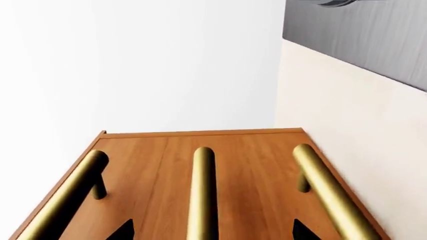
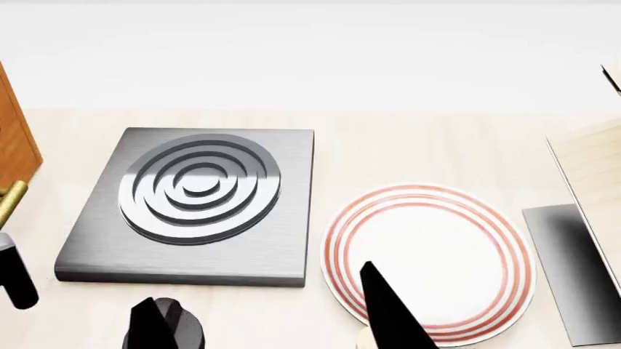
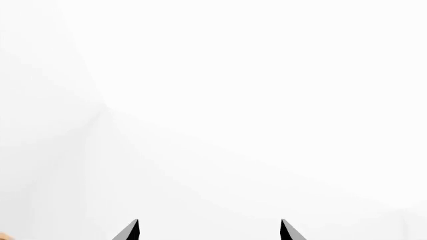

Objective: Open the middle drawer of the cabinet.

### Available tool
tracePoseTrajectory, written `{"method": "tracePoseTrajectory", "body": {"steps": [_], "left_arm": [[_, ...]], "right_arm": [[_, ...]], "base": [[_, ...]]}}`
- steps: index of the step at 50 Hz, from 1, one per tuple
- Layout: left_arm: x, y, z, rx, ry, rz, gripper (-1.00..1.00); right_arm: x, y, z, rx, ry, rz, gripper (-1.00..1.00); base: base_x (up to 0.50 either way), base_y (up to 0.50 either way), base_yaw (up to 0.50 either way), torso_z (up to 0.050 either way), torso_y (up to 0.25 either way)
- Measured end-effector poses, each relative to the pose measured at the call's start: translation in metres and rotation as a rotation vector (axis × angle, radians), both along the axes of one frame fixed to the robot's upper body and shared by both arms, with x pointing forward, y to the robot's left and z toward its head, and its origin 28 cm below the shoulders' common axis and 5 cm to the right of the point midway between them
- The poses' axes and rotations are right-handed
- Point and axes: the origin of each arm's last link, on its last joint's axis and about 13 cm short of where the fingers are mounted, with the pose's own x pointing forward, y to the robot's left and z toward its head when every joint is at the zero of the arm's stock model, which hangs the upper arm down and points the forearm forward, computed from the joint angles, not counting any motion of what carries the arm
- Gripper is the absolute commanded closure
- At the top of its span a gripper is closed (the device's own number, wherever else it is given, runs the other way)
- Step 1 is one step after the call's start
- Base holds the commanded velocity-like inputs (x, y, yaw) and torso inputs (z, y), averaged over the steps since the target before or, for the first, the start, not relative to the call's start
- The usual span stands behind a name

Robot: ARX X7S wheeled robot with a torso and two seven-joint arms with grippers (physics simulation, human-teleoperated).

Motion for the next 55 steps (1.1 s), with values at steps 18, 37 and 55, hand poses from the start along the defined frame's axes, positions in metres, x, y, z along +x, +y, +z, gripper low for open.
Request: {"method": "tracePoseTrajectory", "body": {"steps": [18, 37, 55], "left_arm": [[0.002, 0.011, 0.0, 0.009, -0.018, 0.048, -1.0], [0.004, 0.012, 0.002, 0.022, -0.056, 0.057, -1.0], [0.002, 0.013, 0.0, 0.042, -0.045, 0.045, 1.0]], "right_arm": [[0.0, 0.001, 0.0, -0.006, 0.004, 0.004, -1.0], [0.0, 0.001, 0.0, -0.011, 0.009, 0.009, -1.0], [0.0, 0.002, 0.0, -0.014, 0.012, 0.017, -1.0]], "base": [[0.0, 0.0, 0.0, 0.0, 0.0], [0.0, 0.0, 0.0, 0.0, 0.0], [0.0, 0.0, 0.0, 0.0, 0.001]]}}
